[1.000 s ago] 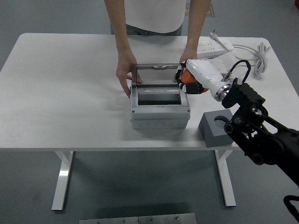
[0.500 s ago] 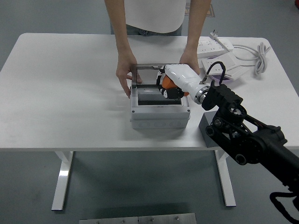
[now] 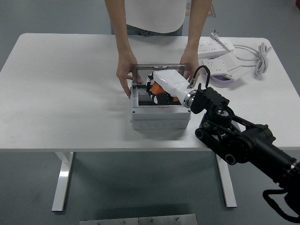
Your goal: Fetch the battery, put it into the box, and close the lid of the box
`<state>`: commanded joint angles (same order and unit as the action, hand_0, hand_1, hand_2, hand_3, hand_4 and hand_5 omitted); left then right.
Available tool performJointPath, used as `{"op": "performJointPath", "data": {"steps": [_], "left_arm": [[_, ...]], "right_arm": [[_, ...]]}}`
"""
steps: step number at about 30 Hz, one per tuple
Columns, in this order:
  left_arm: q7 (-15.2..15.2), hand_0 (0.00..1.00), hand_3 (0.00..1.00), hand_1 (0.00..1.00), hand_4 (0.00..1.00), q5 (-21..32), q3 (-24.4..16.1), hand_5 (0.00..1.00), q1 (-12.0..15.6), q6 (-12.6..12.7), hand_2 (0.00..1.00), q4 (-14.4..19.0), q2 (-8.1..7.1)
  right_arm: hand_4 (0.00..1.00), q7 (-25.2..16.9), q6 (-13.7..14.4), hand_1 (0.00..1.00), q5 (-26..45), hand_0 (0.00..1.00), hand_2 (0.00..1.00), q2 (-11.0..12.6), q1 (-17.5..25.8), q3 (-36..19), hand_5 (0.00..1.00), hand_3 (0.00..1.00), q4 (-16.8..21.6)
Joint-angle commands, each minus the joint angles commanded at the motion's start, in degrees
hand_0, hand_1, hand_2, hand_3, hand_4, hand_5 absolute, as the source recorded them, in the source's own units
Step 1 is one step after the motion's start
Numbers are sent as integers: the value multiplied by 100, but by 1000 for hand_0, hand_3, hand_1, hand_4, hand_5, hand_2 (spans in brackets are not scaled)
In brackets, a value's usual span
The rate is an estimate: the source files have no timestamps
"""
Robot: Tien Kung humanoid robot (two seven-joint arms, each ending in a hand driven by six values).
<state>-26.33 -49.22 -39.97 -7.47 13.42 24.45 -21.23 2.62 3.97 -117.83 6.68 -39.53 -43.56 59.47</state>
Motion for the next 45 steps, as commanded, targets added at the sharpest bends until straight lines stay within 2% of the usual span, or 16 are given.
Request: {"op": "performJointPath", "data": {"steps": [9,20,21,26,27,38,39,44,45], "left_arm": [[-21,625,565,700,567,-52,-28,32,-8,-13,600,5,2],[-17,625,564,700,566,-60,-24,32,-30,-14,600,8,4],[-16,625,565,700,565,-60,-23,33,-30,-13,599,8,5],[-18,625,565,700,565,-67,-23,33,-25,-7,599,11,7],[-20,625,564,700,565,-68,-25,33,-22,-5,598,12,6],[-27,625,563,700,563,-62,-17,31,-3,-1,598,18,6],[-27,625,563,700,562,-63,-17,30,-3,-1,598,18,6],[-27,625,563,700,562,-68,-14,30,1,-1,598,19,6],[-27,625,562,699,560,-67,-13,32,3,0,597,19,6]], "right_arm": [[247,-99,185,237,163,214,272,-77,-24,-65,39,384,-169],[251,-240,241,239,399,220,273,-97,1,-145,40,385,-291],[299,-248,242,244,406,233,296,-99,4,-145,50,419,-298],[299,-293,260,244,429,233,296,-113,28,-121,50,419,-327],[528,-300,256,284,435,255,372,-115,32,-118,103,486,-331],[537,-399,206,327,528,283,413,-118,60,-157,105,520,-374],[539,-406,208,373,537,280,460,-119,62,-162,185,543,-376],[539,-437,237,373,565,280,460,-120,72,-193,185,543,-392],[710,-439,238,453,568,354,508,-119,74,-195,341,541,-394]]}}
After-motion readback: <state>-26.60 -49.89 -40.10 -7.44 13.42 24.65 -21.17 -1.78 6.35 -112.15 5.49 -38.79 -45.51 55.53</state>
